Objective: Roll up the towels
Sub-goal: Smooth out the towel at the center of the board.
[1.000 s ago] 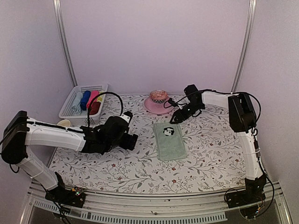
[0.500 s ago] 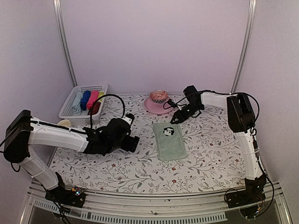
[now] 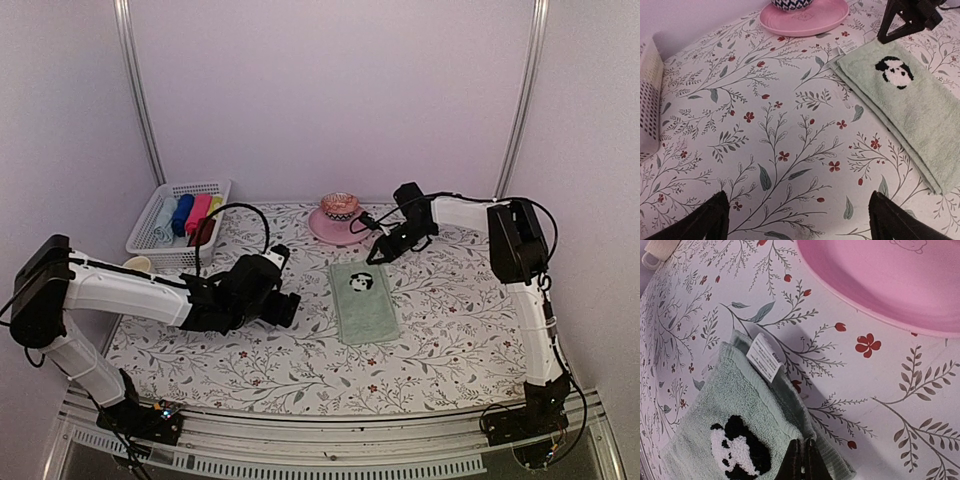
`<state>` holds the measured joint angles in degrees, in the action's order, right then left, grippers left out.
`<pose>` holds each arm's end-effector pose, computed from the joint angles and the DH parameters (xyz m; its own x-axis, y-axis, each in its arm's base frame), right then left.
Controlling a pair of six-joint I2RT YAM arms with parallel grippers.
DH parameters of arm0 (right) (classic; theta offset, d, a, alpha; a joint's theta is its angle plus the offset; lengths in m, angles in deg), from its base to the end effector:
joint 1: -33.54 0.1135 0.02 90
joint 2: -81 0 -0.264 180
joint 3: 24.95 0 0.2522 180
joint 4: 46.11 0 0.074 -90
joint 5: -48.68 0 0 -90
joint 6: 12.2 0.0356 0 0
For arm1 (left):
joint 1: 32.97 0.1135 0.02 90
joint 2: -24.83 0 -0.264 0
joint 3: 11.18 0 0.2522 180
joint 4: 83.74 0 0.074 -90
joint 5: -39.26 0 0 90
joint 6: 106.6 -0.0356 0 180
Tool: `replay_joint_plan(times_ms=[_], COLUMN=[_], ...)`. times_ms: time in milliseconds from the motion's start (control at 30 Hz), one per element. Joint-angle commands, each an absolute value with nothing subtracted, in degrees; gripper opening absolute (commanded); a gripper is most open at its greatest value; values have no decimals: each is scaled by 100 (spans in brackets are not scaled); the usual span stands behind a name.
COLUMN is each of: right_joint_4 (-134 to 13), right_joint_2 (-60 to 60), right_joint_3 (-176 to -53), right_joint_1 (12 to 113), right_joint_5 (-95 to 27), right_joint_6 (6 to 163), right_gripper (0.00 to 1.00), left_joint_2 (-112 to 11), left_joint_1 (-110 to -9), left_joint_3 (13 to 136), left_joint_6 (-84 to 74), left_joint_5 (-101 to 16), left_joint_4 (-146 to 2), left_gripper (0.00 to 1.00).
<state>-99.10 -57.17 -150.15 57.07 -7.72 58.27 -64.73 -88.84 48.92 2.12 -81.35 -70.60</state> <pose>0.4549 0.2196 0.1383 -0.6089 -0.5688 -0.5529 -0.7881 0.5130 0.3401 0.1915 -0.2502 0.1826 -0.5208 0.2761 -0.8078 0.3537 0.9310 0.0902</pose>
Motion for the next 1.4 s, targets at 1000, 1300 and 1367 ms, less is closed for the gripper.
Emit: replay_joint_plan(times_ms=[1000,1300,1367], right_joint_4=[-9578,-9555,-9560], right_joint_2=[-4337,-4590,-4641], right_joint_3=[-14159,-14252,-14242], right_joint_1=[5587,5591,5589], right_joint_5=[-1147,-1626,-1743], right_joint_6=[5732,5732,5724], right_gripper=[3,4,4], left_joint_2=[-6737,-6730,-6728], left_joint_1=[-8994,-9014,-9024], left_joint_3=[4907,4916,4903], left_joint_6=[282,291,286], left_joint_5=[-8060,-8061,-8061], left_joint_4=[-7250,-7246,-7239], left_gripper=[97,97,97])
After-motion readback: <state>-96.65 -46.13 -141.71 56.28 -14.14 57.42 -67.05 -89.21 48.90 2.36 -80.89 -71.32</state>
